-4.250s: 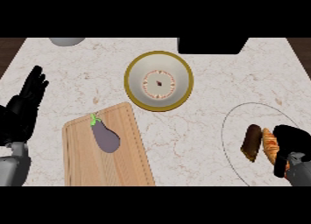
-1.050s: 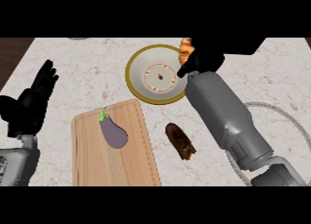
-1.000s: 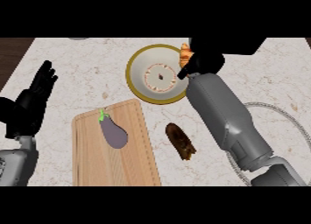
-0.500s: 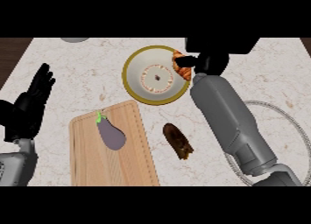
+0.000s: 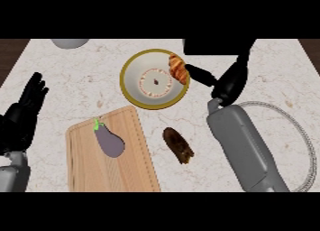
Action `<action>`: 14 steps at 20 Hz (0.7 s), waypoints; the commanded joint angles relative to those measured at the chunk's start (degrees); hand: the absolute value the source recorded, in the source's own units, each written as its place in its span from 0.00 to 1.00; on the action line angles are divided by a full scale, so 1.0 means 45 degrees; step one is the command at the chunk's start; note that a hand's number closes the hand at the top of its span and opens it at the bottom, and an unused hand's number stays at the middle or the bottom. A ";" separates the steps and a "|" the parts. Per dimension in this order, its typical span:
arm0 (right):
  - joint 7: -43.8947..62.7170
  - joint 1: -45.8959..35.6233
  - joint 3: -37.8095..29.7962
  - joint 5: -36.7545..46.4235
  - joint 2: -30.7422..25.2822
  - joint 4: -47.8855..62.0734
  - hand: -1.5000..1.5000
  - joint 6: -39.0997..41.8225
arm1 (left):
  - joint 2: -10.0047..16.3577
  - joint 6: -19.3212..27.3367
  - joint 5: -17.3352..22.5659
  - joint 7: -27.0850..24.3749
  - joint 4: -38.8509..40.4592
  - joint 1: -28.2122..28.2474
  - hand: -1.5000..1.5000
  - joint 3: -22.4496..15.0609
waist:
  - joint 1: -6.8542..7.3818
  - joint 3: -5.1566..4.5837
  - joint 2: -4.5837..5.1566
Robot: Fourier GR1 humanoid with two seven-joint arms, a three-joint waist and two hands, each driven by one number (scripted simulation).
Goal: Pick the croissant from the placemat and place it in the bowl
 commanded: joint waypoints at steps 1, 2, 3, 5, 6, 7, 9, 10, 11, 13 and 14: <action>-0.0330 0.3395 0.1466 -0.0643 0.0043 -0.3294 0.00 -0.0533 | -0.0058 -0.0095 0.0216 -0.0194 -0.0602 0.0793 0.50 0.0203 | -0.0243 -0.0011 -0.0068; -0.0735 0.4214 0.1402 -0.0661 0.0043 -0.4188 0.00 -0.0319 | 0.0050 0.0014 0.0140 0.0048 -0.0113 0.0256 0.50 0.0357 | -0.0383 -0.0011 -0.0040; -0.0771 0.4833 0.1553 -0.0645 0.0043 -0.5102 0.00 -0.0143 | -0.0005 -0.0110 0.0104 -0.0095 -0.0777 0.1047 0.50 0.0196 | -0.0278 -0.0012 -0.0049; -0.1137 0.6282 0.2073 -0.0984 -0.0229 -0.6704 0.00 0.0038 | 0.0512 -0.0377 0.0430 0.0246 0.0361 -0.0375 0.50 0.0791 | -0.0471 -0.0014 -0.0007; -0.1046 0.6825 0.2590 -0.1049 0.0041 -0.7657 0.00 -0.0135 | 0.0308 -0.0408 0.0344 -0.0233 0.0025 0.0455 0.50 0.0632 | -0.0367 -0.0017 -0.0029; -0.1389 0.7696 0.2840 -0.1483 -0.0157 -0.8464 0.00 0.0080 | 0.0077 -0.0105 0.0084 -0.0070 -0.0227 0.0333 0.50 0.0391 | -0.0356 -0.0009 -0.0015; -0.2372 0.8720 0.3100 -0.2292 -0.0683 -0.9375 0.00 0.0021 | -0.0055 -0.0105 0.0140 0.0419 -0.0679 0.0181 0.50 0.0282 | -0.0170 -0.0004 0.0044; -0.2759 0.9580 0.3544 -0.2642 -0.1172 -1.0476 0.00 0.0250 | 0.0039 -0.0134 0.0112 0.0067 -0.0013 -0.0094 0.50 0.0441 | -0.0320 -0.0003 0.0032; -0.3349 0.9815 0.3566 -0.3144 -0.1188 -1.0255 0.00 0.0040 | 0.0723 -0.0572 0.0472 0.0701 -0.0323 -0.0478 0.50 0.0936 | -0.0157 -0.0001 0.0061; -0.4234 1.0024 0.3724 -0.3438 -0.1104 -1.0442 0.00 -0.0173 | -0.0372 0.0167 -0.0498 0.0170 -0.0333 -0.0138 0.50 -0.0010 | -0.0089 -0.0006 0.0081; -0.3326 0.9913 0.3265 -0.2920 -0.1368 -1.1269 0.00 0.0343 | -0.0356 0.0098 -0.0562 0.0177 -0.0127 -0.0117 0.50 0.0046 | -0.0089 -0.0014 0.0079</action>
